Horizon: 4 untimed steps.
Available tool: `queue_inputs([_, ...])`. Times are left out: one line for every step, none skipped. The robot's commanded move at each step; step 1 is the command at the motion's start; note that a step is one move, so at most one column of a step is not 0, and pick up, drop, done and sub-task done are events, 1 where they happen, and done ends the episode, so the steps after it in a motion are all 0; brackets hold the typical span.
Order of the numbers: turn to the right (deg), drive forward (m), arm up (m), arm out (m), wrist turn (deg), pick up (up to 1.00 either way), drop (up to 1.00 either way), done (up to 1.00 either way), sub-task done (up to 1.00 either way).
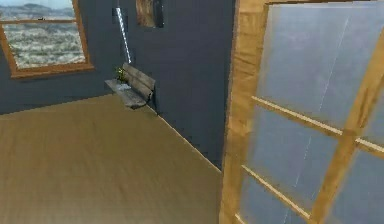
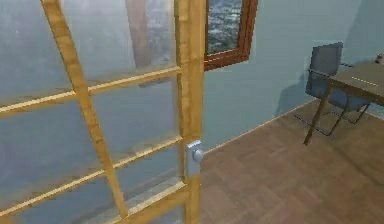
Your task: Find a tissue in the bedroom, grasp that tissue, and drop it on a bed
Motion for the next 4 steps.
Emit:
queue_inputs([-15.0, 0.00, 0.00, 0.00, 0.0, 0.00, 0.00, 0.00, 0.00])
queue_inputs([0.0, 0.65, 0.00, 0.00, 0.0, 0.00, 0.00, 0.00, 0.00])
queue_inputs([-45.0, 0.00, 0.00, 0.00, 0.0, 0.00, 0.00, 0.00, 0.00])
queue_inputs([-30.0, 0.00, 0.00, 0.00, 0.0, 0.00, 0.00, 0.00, 0.00])
